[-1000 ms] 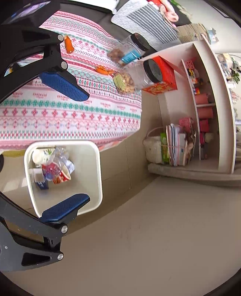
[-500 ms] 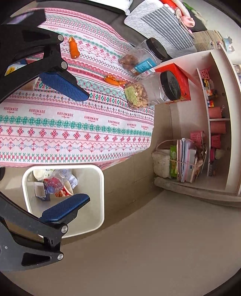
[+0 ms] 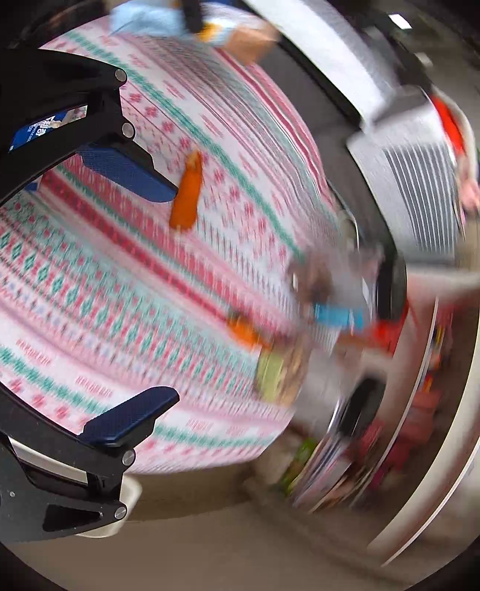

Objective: Collect trash
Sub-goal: 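Grasp the milk carton with the left gripper and lift it, then lower the right gripper onto the long orange peel and close it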

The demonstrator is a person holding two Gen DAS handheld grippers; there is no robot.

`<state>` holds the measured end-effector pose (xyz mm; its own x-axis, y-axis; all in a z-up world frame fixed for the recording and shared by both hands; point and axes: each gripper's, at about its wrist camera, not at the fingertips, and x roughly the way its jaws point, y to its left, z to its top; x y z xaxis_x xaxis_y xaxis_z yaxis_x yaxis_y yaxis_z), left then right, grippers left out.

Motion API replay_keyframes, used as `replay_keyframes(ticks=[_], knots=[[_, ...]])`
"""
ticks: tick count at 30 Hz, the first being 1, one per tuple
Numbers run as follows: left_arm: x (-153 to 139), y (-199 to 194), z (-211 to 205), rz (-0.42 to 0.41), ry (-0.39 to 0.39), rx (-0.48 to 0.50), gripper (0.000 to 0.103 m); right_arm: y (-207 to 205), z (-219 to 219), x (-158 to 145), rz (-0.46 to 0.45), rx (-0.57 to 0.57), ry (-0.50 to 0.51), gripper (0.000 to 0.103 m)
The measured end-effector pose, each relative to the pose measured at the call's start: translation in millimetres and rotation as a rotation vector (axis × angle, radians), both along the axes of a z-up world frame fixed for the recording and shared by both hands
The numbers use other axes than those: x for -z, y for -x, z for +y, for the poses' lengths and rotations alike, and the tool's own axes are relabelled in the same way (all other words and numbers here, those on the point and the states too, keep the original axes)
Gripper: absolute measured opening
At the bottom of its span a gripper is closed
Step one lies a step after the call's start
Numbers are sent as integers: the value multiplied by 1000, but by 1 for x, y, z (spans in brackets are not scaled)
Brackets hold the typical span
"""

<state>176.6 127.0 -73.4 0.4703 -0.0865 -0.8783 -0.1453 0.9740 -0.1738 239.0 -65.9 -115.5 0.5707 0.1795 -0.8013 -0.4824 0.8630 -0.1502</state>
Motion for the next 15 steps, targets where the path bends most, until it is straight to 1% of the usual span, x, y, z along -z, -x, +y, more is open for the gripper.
replay_keyframes(ticks=[1,2,5,8,11,13,15], knots=[[-4,0,10,-10,11,-23,57,1,12,7,13,-48,20,96],[-7,0,18,-20,16,-39,57,0,27,18,29,-100,59,96],[-18,1,37,-46,22,-76,57,-5,53,37,58,-189,142,95],[-25,3,50,-53,43,-99,57,-14,64,49,96,-227,173,94],[-30,6,57,-63,60,-111,57,-24,70,63,144,-238,208,93],[-33,7,61,-69,72,-119,57,-31,72,73,178,-237,233,86],[-36,9,65,-76,82,-125,57,-37,72,78,210,-223,208,85]])
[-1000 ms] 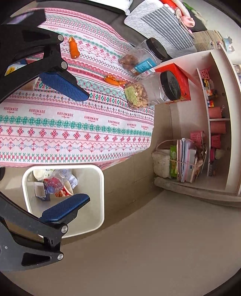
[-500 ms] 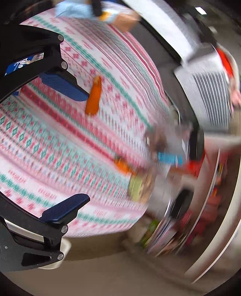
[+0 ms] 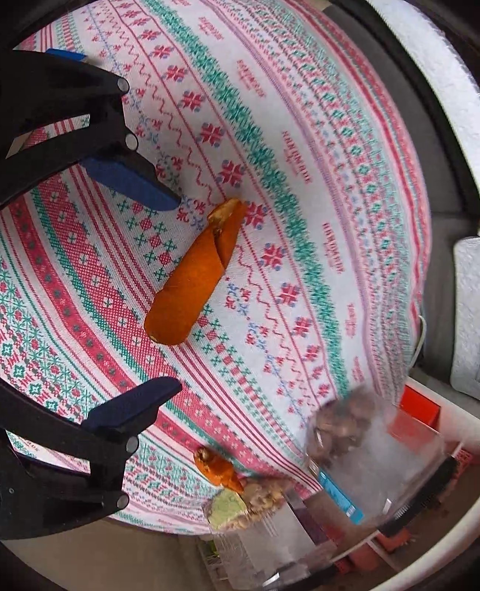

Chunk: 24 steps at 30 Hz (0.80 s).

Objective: Collect trash
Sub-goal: 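Lower the right gripper onto the long orange peel and close it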

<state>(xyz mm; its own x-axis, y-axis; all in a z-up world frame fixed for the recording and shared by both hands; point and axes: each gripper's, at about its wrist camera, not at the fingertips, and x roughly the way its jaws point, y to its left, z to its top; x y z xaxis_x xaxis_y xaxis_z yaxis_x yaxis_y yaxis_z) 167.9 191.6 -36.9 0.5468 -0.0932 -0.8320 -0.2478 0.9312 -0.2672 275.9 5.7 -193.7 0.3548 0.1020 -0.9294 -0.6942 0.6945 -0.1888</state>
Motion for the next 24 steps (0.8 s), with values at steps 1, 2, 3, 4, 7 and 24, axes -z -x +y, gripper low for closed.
replay_keyframes(ticks=[1,2,3,4,7,24], knots=[[-1,0,2,-3,4,-4,57,-4,-1,0,10,20,-22,84],[-2,1,5,-7,8,-7,57,-7,-2,0,29,47,-47,82],[-3,2,7,-10,12,-13,57,-8,-2,0,40,63,-65,77],[-4,3,10,-13,17,-19,57,-10,-2,1,42,70,-73,72],[-5,4,16,-15,28,-35,57,-6,5,0,40,86,-91,55],[-10,11,28,-37,45,-73,57,37,-11,-47,65,287,-310,27]])
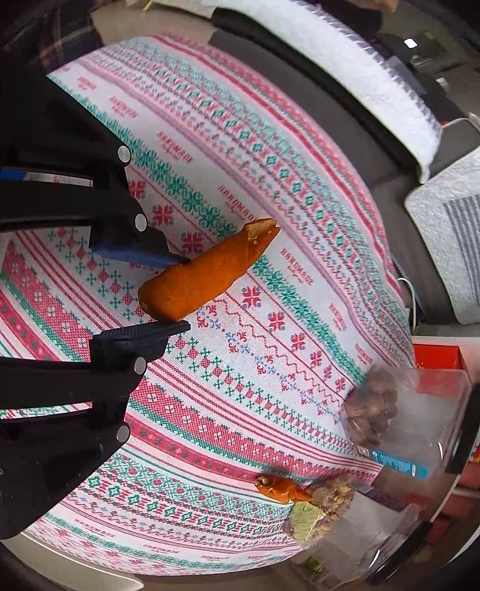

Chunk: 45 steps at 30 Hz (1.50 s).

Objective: Collect trash
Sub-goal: 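Lower the right gripper onto the long orange peel and close it, then drop the orange peel from the right gripper while the left drops the carton in the bin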

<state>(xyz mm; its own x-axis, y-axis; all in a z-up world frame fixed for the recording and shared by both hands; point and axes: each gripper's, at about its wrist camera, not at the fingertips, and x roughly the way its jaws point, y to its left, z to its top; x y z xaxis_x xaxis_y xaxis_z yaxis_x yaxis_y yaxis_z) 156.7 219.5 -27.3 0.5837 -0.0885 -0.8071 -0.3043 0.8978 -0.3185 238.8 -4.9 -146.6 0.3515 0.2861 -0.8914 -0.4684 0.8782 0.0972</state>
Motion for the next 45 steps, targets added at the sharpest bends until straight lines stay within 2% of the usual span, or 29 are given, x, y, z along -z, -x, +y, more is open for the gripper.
replay_keyframes(ticks=[7,14,19,25,38,41,45], knots=[[1,-5,-12,1,-10,16,57,9,-29,-40,-58,59,-90,27],[-1,-11,-32,-27,-17,38,57,14,-71,-66,-107,128,-154,27],[-2,-17,-50,-44,-25,64,57,14,-111,-78,-162,219,-192,27],[0,-26,-79,-55,-38,99,57,13,-177,-83,-202,387,-233,27],[16,-44,-152,-42,-81,214,57,30,-304,-96,-277,685,-234,27],[20,-46,-167,-42,-88,238,57,35,-329,-97,-294,750,-197,27],[26,-50,-190,-35,-98,275,57,42,-362,-91,-269,843,-171,27]])
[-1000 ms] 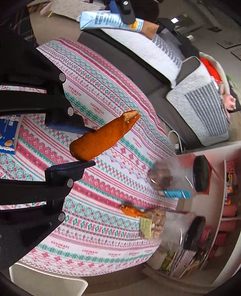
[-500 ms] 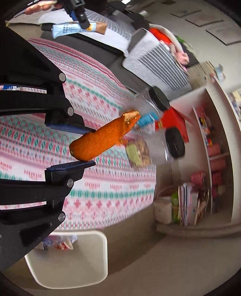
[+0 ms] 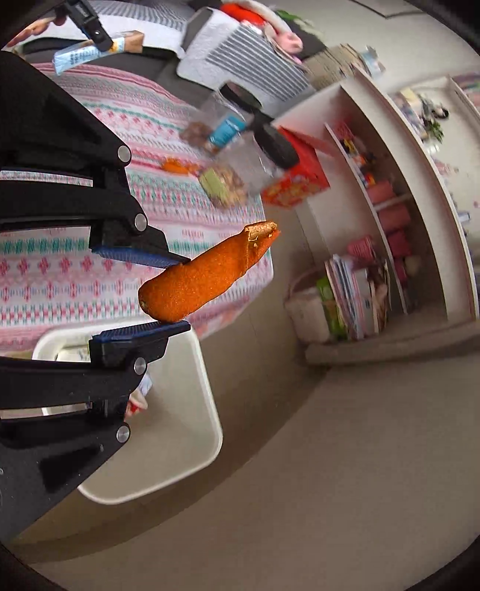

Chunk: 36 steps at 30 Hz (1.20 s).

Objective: Collect trash
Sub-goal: 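Drop the orange peel from the right gripper while the left drops the carton in the bin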

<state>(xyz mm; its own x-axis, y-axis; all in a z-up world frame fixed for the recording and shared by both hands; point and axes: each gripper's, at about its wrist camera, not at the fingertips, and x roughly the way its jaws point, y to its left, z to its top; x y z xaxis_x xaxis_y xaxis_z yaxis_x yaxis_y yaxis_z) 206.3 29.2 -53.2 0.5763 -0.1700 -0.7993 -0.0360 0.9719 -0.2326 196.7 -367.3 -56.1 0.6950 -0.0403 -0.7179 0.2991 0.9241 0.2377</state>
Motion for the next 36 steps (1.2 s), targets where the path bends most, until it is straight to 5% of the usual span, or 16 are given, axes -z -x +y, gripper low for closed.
replay_keyframes(ticks=[5,7,13,23,36], knots=[[8,-1,-31,11,-8,52,57,10,-36,7,47,81,-14,33],[11,-1,-46,18,-1,83,57,19,-50,4,39,131,-15,61],[15,4,-102,8,-16,192,57,46,-87,-8,-10,240,-16,82],[26,4,-196,11,-29,334,57,70,-115,-31,-85,309,52,93],[10,-4,-314,-17,-71,473,57,92,-161,-35,-155,433,-72,95]])
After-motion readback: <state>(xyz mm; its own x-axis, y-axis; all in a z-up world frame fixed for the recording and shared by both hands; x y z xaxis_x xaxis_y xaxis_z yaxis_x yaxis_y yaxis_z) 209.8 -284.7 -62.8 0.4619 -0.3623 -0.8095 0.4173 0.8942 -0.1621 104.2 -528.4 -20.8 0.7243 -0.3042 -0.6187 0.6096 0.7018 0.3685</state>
